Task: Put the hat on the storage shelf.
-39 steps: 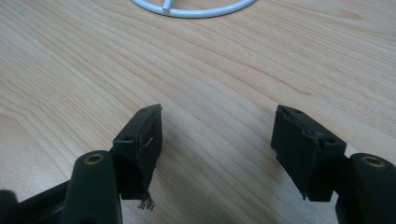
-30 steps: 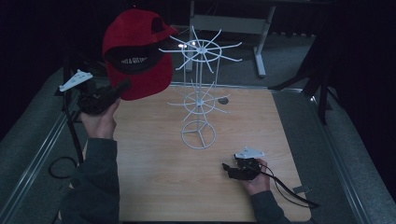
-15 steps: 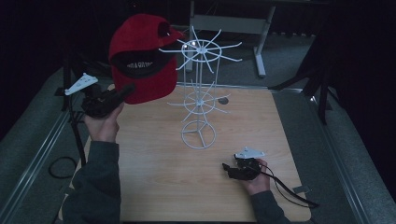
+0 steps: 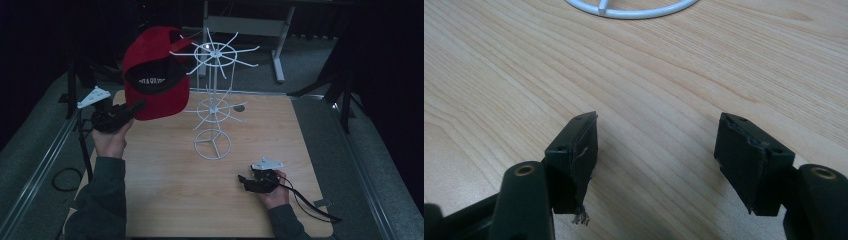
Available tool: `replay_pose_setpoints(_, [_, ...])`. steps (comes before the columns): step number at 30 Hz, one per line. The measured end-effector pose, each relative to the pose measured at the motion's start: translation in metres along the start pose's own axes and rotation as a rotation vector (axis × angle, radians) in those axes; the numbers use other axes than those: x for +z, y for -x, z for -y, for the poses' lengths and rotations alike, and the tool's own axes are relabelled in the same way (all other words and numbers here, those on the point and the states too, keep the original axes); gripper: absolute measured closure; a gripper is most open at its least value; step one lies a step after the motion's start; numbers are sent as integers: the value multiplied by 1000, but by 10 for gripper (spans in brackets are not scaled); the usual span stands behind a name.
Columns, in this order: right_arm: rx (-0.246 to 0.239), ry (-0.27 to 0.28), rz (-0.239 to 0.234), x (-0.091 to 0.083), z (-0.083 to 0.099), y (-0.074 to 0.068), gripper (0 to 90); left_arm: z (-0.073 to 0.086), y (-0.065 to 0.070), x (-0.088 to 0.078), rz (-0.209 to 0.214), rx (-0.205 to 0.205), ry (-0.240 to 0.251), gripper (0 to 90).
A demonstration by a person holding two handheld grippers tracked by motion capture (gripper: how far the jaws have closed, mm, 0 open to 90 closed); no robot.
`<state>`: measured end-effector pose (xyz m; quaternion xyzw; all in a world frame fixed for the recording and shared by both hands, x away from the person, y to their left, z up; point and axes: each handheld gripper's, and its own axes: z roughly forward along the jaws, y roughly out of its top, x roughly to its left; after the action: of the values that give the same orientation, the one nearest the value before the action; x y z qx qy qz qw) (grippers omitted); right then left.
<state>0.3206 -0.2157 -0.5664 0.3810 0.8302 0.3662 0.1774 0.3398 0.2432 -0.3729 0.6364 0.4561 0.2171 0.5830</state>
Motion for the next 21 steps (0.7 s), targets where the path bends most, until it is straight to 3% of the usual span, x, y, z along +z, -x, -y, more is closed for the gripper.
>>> replay_pose_setpoints(10, [1, 0, 0, 0, 0, 0, 334, 10, 0, 3, 13, 27, -33, 857])
replay_pose_setpoints(21, [2, 0, 0, 0, 0, 0, 334, 26, -3, 8, 29, 14, -70, 849])
